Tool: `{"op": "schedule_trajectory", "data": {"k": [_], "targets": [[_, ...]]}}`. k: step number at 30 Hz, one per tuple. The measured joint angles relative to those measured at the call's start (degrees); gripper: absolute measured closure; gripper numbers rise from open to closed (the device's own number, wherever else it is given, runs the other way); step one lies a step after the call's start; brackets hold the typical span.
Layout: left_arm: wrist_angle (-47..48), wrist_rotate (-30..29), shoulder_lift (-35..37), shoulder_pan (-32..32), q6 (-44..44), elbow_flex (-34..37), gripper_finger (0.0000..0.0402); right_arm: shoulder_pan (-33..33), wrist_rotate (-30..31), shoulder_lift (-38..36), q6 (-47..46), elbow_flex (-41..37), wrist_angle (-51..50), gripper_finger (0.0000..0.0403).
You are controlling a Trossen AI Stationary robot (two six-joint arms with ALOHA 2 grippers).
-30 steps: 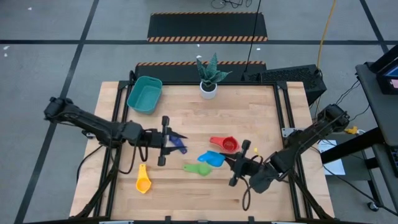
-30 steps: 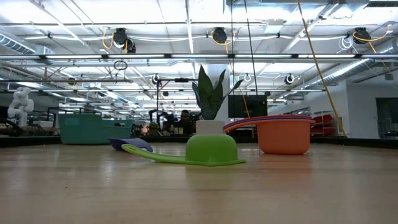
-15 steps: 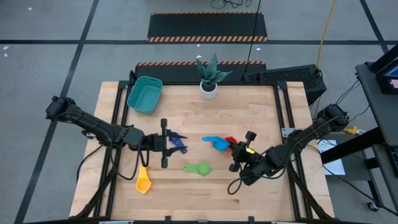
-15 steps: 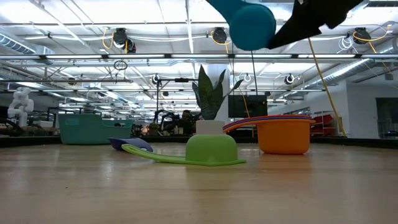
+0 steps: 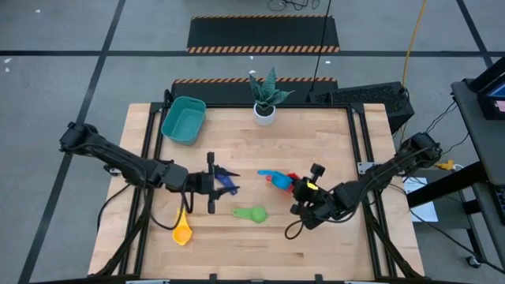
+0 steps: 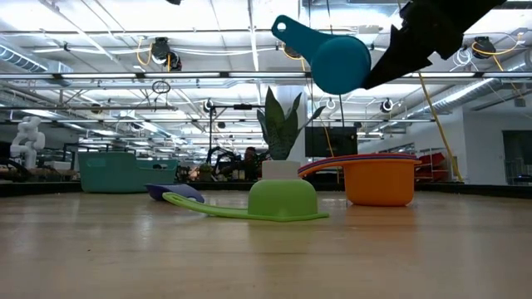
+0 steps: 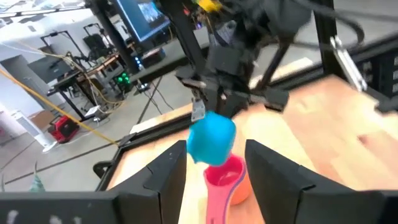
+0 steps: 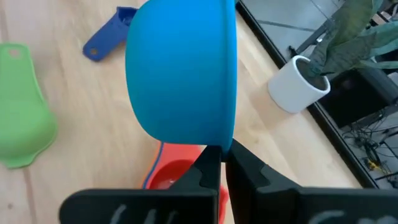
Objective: Nest measuring cups in basket
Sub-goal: Stack the light blue measuring cup on top of the orange measuring cup
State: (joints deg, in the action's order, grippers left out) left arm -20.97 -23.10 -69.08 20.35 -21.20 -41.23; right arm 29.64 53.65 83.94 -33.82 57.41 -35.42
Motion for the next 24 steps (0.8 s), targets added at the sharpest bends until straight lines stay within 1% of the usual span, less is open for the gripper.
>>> {"op": "schedule_trajectory", "data": {"k": [4,7,11,14,19,24], "targets": [[-2.06,-0.60,-3.10,-0.15,-0.91,-0.77,0.0202,-0.88,-2.27,0.00,-0.02,0.00,0.03,0.0403],[-2.88,-4.76,-6.36,-0.62,-1.16,-1.69,0.0179,-1.24,-3.60,0.00,0.00,0.00,0.29,0.0403],[-3.72,-5.77,-9.92,-1.42,-1.84,-4.33,0.0166,-1.44,-4.67,0.00,-0.02,0.00,0.51,0.0403],[-3.08,-5.68,-13.37,-1.56,-3.58,-6.12,0.0176,-1.56,-5.80,0.00,-0.04,0.00,0.72,0.0403],[-3.53,-5.67,-17.15,-1.81,-5.26,-9.06,0.0212,-1.55,-6.16,0.00,-0.04,0.00,1.01,0.0403],[-1.80,-5.66,-17.23,-3.83,-2.55,-9.18,0.0248,-1.49,-7.44,0.00,-0.03,0.02,1.78,0.0403]]}}
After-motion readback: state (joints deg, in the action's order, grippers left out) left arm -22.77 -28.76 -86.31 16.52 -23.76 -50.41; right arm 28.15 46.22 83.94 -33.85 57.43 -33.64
